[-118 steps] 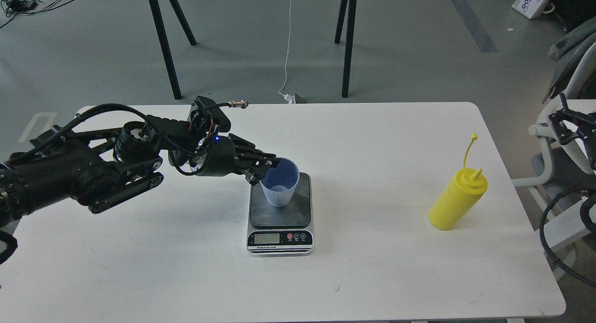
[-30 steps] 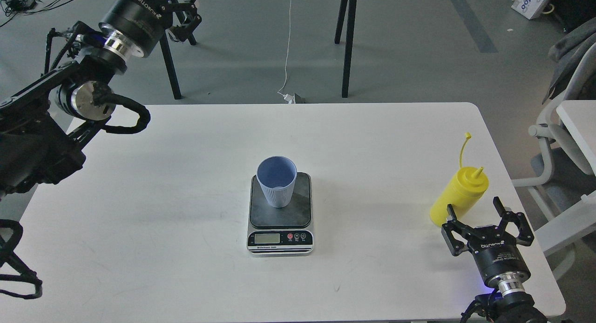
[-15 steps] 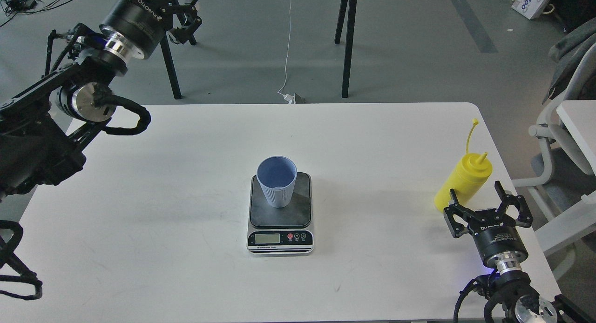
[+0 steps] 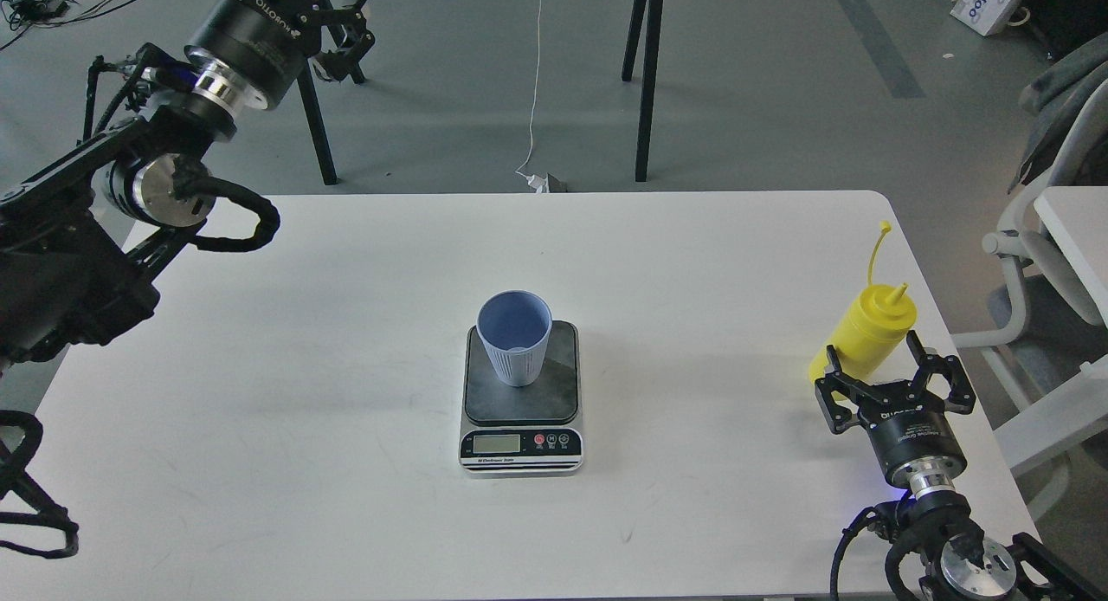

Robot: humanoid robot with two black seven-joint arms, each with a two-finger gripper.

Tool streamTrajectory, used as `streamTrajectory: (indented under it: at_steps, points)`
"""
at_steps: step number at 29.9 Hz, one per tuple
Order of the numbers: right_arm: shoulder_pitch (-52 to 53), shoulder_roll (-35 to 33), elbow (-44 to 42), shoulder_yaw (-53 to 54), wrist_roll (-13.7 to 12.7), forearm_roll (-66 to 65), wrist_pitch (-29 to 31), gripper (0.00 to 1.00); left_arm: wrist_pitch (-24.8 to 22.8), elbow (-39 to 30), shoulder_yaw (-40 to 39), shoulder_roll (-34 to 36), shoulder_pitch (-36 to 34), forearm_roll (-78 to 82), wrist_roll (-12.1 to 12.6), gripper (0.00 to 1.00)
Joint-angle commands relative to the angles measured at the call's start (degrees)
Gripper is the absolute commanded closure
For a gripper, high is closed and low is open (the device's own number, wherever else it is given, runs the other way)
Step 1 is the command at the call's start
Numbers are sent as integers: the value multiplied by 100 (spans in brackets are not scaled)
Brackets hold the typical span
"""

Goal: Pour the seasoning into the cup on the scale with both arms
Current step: 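Lift the yellow bottle with the right gripper and tilt it nozzle-down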

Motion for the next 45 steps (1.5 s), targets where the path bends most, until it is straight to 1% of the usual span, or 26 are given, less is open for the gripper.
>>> streamTrajectory:
  at_steps: [1,8,12,15,21,22,25,27,30,33,36,38,41,45]
  points:
    - [124,136,-273,1,8,9,0,7,23,-22,0,8,-4,-1,7,0]
    - [344,260,-361,1,8,27,0,8,23,-22,0,52,-13,-1,16,0]
    - [475,269,-423,1,8,27,0,14,23,-22,-9,52,-13,-1,16,0]
    - [546,260,-432,1,8,27,0,27,23,-22,-9,52,-13,-1,7,0]
    - [546,242,-283,-8,0,18,0,62,14,-31,-9,122,-13,-1,7,0]
    - [546,216,-230,-8,0,10,0,66,14,-31,-17,131,-13,-1,7,0]
    - [572,15,-11,1,0,-69,0,69,14,-39,-26,149,-13,-1,7,0]
    - [660,-318,296,1,-9,-253,0,70,14,-39,-35,184,-13,-1,-1,0]
    - [914,-828,771,1,-9,-946,0,70,14,-39,-61,184,-13,-1,-2,0]
    - [1248,-1154,1175,1,-35,-1850,0,70,14,-48,-132,184,-13,-1,-2,0]
    - [1669,-1357,1448,-16,-132,-2704,-75,72,14,-48,-141,201,-13,-1,-2,0]
    - [2003,-1375,1554,-104,-298,-3117,-381,72,14,-48,-141,210,-13,-1,-10,0]
    - [2688,-1410,1581,-603,-510,-3610,-690,72,23,-48,-149,210,-13,-1,-10,0]
    - [3918,-1542,1493,-2087,-510,-4585,-1164,74,31,-48,-149,263,-13,-1,-10,0]
